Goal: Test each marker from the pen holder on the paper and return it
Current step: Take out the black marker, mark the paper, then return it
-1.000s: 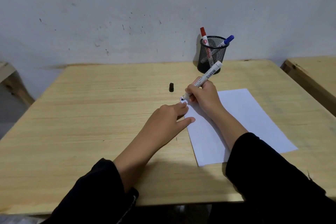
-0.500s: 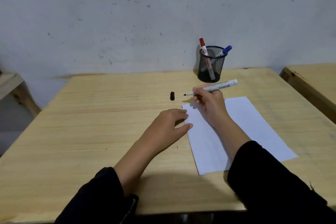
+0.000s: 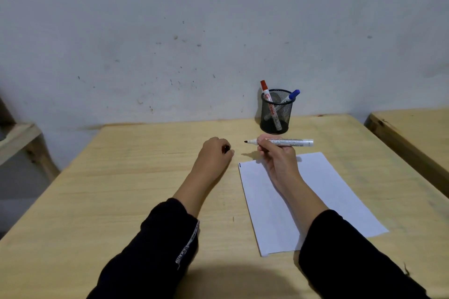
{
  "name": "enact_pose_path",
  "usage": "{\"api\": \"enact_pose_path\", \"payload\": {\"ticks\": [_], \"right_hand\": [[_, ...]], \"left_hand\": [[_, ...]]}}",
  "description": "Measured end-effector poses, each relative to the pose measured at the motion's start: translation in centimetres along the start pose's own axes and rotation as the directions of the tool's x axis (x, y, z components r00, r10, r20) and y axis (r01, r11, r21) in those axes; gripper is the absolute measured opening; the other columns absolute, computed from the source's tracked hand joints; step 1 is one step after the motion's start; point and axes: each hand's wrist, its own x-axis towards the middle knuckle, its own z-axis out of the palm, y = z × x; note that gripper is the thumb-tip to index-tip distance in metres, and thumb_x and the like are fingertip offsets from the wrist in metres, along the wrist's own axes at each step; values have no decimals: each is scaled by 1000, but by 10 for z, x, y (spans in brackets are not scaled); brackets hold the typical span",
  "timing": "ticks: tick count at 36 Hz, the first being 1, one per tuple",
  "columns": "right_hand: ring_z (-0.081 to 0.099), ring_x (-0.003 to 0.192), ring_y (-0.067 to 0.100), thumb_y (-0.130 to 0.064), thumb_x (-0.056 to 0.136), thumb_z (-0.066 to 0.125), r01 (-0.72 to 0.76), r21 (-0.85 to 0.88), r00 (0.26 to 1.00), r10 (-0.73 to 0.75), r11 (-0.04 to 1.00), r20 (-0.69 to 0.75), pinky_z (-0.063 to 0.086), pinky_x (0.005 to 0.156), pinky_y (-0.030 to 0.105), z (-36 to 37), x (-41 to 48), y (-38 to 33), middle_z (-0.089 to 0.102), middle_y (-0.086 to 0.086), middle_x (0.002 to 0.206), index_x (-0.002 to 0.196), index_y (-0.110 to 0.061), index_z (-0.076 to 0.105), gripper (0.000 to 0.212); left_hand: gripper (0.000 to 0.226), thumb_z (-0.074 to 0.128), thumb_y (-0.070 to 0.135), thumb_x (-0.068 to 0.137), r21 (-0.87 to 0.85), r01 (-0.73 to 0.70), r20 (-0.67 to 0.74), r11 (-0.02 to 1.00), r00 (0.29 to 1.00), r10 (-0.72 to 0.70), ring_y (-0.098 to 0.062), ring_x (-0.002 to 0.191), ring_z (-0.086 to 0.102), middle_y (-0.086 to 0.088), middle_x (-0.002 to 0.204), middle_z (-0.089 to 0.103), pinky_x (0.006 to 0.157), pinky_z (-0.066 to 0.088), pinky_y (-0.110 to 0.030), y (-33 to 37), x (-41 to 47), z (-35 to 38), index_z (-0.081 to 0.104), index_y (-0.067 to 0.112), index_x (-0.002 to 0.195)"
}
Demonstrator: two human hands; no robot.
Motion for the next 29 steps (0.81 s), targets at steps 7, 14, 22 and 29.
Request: {"api": "enact_pose_path", "payload": {"ticks": [7, 14, 22, 29], "right_hand": [[57, 58, 7, 4, 82, 63, 36, 29, 999, -37, 999, 6, 49, 55, 12, 8, -2, -5, 60, 3, 64, 83, -1, 65, 6], [56, 59, 7, 2, 82, 64, 101, 67, 995, -102, 993, 4, 49, 56, 13, 14, -11, -14, 59, 3, 66, 86, -1, 64, 6], [55, 59, 7, 0, 82, 64, 133, 45, 991, -131, 990, -41, 47, 56, 14, 14, -13, -26, 59, 2, 69, 82, -4, 65, 4], [56, 51, 5, 2, 82, 62, 105, -79, 993, -100, 991, 62, 47, 51, 13, 14, -13, -32, 62, -2, 57, 81, -3, 64, 6]], "left_hand": [[5, 67, 9, 83, -765, 174, 10, 619, 966, -259, -13, 79, 63, -5, 86, 68, 60, 51, -12, 24, -7, -2, 70, 6, 86], [13, 67, 9, 84, -949, 202, 163, 242, 971, -173, -4, 82, 70, -3, 91, 72, 76, 54, -10, 41, -13, -10, 69, 5, 96], [11, 68, 7, 83, -946, 194, 160, 260, 976, -148, -4, 79, 67, 0, 89, 70, 81, 53, -11, 41, -17, -11, 70, 8, 93], [14, 71, 3, 78, -934, 192, 178, 301, 981, -75, -4, 78, 68, 3, 81, 74, 79, 53, -11, 45, -19, -18, 71, 8, 91]]}}
